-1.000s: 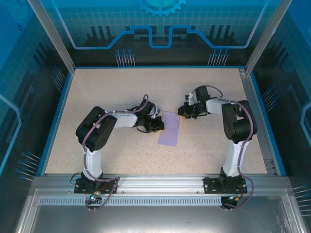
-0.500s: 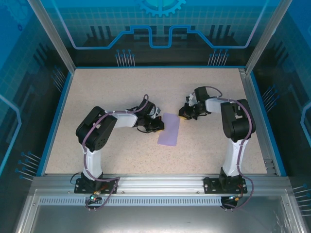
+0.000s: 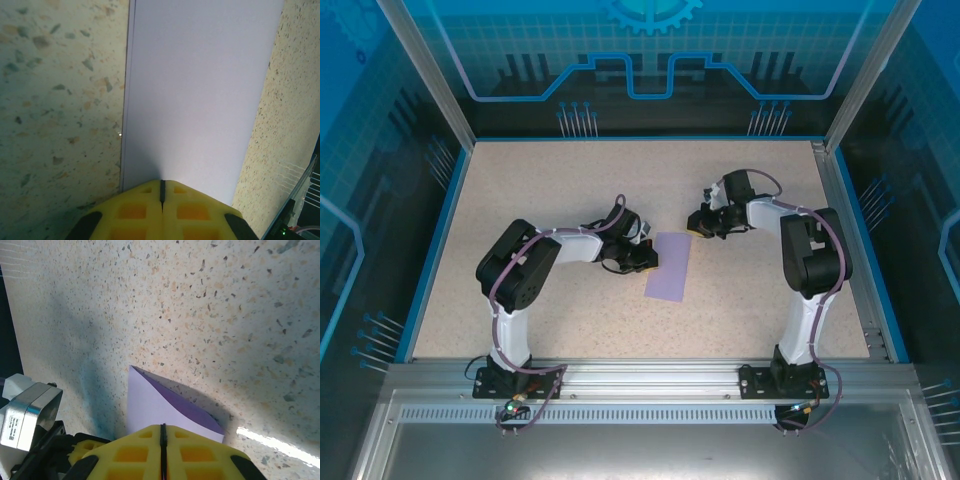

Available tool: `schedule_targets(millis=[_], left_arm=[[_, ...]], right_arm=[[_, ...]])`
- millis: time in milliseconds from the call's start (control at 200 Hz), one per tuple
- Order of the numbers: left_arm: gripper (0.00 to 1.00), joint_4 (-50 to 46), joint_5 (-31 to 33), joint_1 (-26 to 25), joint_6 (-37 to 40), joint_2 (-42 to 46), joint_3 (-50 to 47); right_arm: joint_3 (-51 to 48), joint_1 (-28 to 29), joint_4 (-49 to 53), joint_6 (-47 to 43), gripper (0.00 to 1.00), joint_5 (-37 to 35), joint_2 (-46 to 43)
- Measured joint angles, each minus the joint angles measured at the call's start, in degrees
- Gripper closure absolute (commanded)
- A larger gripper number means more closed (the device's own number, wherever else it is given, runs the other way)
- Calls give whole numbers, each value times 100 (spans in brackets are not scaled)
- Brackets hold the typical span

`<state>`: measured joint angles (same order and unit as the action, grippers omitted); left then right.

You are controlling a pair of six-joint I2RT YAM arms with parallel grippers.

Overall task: Fold a paper plane with a square sheet of paper (pick it up from the middle)
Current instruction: Fold the square sheet of paper in half at the center of the table.

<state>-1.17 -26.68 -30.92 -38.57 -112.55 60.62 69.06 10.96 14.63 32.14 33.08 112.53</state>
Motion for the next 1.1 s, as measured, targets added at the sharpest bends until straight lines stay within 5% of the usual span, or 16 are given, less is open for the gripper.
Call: schedule_targets(millis=[610, 1100], left_arm=[[100, -9, 0, 0, 17, 0, 0], [100, -26, 0, 0, 17, 0, 11]], right_arm=[[-11, -22, 17, 57, 90, -420, 315], [-1644, 400, -608, 372, 90, -109, -1585]])
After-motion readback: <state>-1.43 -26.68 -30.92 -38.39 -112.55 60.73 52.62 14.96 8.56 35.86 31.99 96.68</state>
